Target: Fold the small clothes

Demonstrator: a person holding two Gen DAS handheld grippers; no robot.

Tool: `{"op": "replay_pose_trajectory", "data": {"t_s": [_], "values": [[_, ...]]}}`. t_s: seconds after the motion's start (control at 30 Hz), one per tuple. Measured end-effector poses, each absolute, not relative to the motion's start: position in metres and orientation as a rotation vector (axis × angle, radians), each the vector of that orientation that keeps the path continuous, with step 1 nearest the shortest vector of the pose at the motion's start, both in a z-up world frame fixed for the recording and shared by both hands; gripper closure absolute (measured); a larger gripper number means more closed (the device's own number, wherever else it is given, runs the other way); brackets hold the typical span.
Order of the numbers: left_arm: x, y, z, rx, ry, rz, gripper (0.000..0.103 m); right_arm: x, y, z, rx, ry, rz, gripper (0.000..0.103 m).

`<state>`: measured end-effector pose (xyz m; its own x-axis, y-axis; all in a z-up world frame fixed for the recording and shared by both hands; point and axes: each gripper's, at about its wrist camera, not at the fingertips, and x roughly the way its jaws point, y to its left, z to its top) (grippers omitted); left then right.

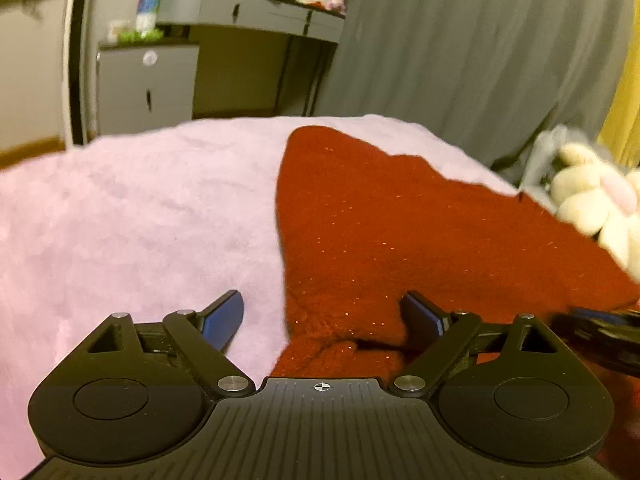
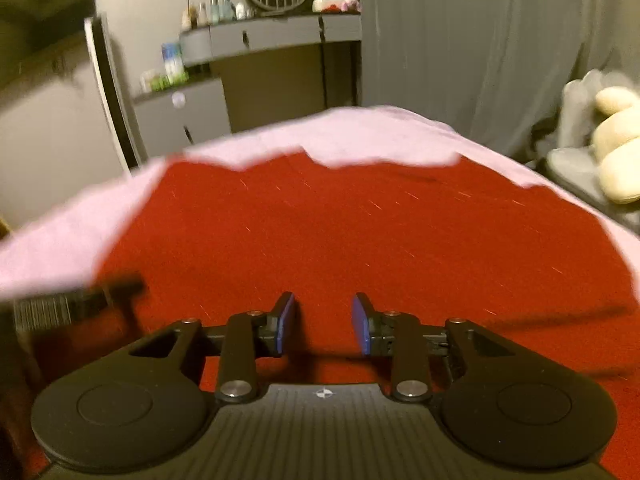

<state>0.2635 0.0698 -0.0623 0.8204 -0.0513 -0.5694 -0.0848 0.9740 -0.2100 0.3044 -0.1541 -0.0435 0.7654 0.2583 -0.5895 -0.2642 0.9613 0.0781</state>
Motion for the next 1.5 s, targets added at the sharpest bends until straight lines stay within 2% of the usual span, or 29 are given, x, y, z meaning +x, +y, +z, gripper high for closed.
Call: {"op": "replay_pose_trajectory", "data": {"t_s": [0.03, 0.07, 0.17, 0.2, 0.27, 0.47, 0.57, 0.73, 0.83, 0.93, 1.07, 1.17, 1.2, 1.23, 1.3, 1.33, 1.4, 1.43, 1.5], "values": [[0.263, 0.069, -0.063, -0.212, 0.607, 0.034, 0.011, 0.296, -0.165, -0.044, -0.002, 0.659, 0.278, 0.073], [0.262, 0.068, -0.062, -0.206, 0.607, 0.052, 0.01, 0.288, -0.174, -0.043, 0.01, 0.698, 0.261, 0.066], [0.254, 0.07, -0.052, -0.183, 0.617, 0.073, 0.01, 0.252, -0.211, -0.038, 0.033, 0.753, 0.179, 0.063], [0.249, 0.072, -0.046, -0.187, 0.624, 0.063, 0.01, 0.238, -0.223, -0.036, 0.056, 0.75, 0.183, 0.055], [0.237, 0.074, -0.033, -0.208, 0.651, 0.0, 0.01, 0.206, -0.25, -0.032, 0.084, 0.762, 0.168, 0.046], [0.19, 0.075, 0.015, -0.315, 0.686, -0.141, 0.008, 0.14, -0.309, -0.038, 0.128, 0.84, 0.11, 0.044], [0.167, 0.08, 0.03, -0.254, 0.732, -0.19, 0.007, 0.124, -0.326, -0.04, 0.144, 0.872, 0.089, 0.043], [0.141, 0.098, 0.002, -0.082, 0.937, -0.127, 0.006, 0.112, -0.339, -0.044, 0.104, 0.928, 0.078, 0.041], [0.135, 0.118, -0.022, -0.168, 1.085, -0.172, 0.006, 0.109, -0.34, -0.047, 0.07, 0.949, 0.083, 0.041], [0.134, 0.126, -0.031, -0.247, 1.126, -0.212, 0.011, 0.105, -0.339, -0.048, 0.035, 0.958, 0.072, 0.041], [0.138, 0.115, -0.033, -0.278, 1.152, -0.337, 0.025, 0.109, -0.347, -0.052, 0.044, 0.978, 0.05, 0.041], [0.138, 0.094, -0.042, -0.186, 1.195, -0.384, 0.027, 0.114, -0.352, -0.062, 0.076, 1.029, 0.055, 0.041], [0.138, 0.092, -0.042, -0.174, 1.194, -0.398, 0.031, 0.115, -0.354, -0.062, 0.09, 1.036, 0.063, 0.043], [0.138, 0.09, -0.041, -0.181, 1.2, -0.424, 0.038, 0.116, -0.357, -0.062, 0.102, 1.04, 0.074, 0.046], [0.14, 0.092, -0.044, -0.213, 1.23, -0.443, 0.056, 0.116, -0.362, -0.062, 0.138, 1.052, 0.106, 0.059], [0.141, 0.093, -0.046, -0.227, 1.247, -0.454, 0.068, 0.116, -0.364, -0.062, 0.151, 1.058, 0.12, 0.062], [0.144, 0.097, -0.054, -0.264, 1.288, -0.479, 0.078, 0.115, -0.365, -0.062, 0.17, 1.07, 0.153, 0.078], [0.144, 0.098, -0.054, -0.283, 1.298, -0.493, 0.081, 0.115, -0.365, -0.062, 0.176, 1.079, 0.165, 0.08], [0.142, 0.096, -0.054, -0.313, 1.302, -0.541, 0.085, 0.117, -0.365, -0.058, 0.179, 1.095, 0.184, 0.089]]}}
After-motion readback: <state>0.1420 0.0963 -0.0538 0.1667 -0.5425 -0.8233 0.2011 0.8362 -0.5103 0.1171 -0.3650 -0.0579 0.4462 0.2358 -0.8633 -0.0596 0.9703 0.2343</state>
